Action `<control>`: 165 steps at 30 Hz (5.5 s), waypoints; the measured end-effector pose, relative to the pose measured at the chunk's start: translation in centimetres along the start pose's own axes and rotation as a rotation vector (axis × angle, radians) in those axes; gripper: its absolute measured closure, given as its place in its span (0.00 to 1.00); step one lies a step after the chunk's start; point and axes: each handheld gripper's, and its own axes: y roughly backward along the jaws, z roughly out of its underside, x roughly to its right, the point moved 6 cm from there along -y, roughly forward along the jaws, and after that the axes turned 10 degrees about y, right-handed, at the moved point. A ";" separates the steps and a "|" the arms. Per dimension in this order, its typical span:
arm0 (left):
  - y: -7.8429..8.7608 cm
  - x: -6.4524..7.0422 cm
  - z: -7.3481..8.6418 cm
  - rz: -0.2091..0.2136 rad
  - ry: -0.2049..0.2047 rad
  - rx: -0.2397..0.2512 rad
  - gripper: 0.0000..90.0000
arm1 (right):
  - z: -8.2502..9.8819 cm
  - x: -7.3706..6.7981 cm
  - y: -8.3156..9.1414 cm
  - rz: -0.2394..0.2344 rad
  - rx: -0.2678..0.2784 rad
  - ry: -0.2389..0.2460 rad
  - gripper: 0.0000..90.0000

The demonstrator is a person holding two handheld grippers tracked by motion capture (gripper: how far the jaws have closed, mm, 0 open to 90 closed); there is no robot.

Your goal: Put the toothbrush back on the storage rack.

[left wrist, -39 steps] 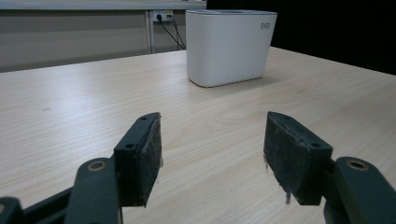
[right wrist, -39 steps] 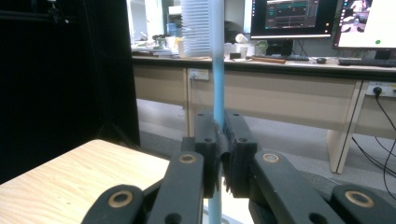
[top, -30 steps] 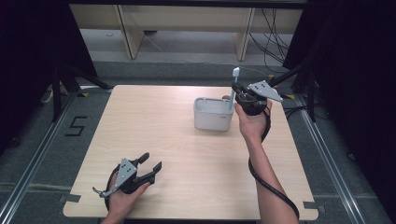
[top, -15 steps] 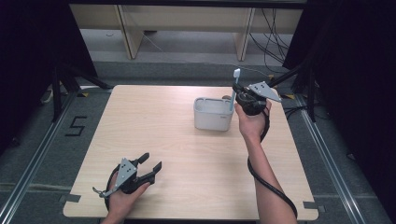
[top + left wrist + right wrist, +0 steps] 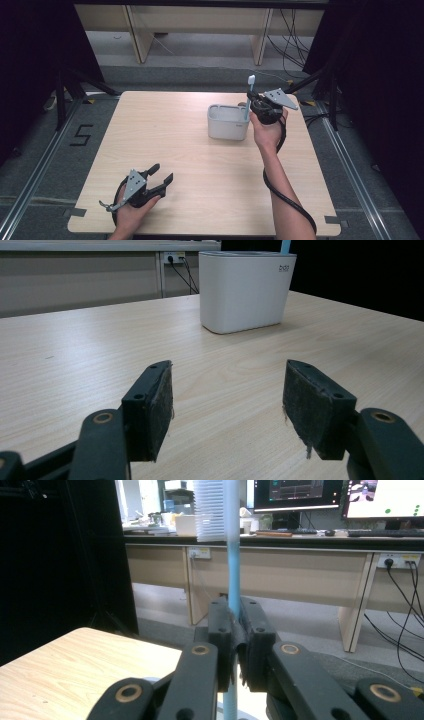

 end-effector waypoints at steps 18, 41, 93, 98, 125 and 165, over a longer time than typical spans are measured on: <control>0.0 0.0 0.0 0.001 0.001 0.000 0.41 | 1.6 -0.4 -0.3 -0.006 -0.025 -0.009 0.95; 0.0 0.0 0.0 0.002 0.001 0.001 0.40 | 3.9 -0.8 -0.5 -0.008 -0.083 -0.040 0.95; 0.0 0.0 0.0 0.001 0.003 0.001 0.41 | 8.3 -0.5 -0.9 -0.014 -0.171 -0.034 0.94; 0.0 0.0 0.0 0.001 0.003 0.000 0.41 | 8.4 -0.4 -0.9 -0.008 -0.170 -0.029 0.94; 0.0 0.0 0.0 0.004 0.003 -0.001 0.41 | 8.2 -0.8 -0.1 0.025 -0.183 -0.059 0.60; -0.2 -0.1 -0.1 0.008 0.017 0.014 0.40 | 11.3 -2.7 7.9 -0.070 -0.386 0.048 0.35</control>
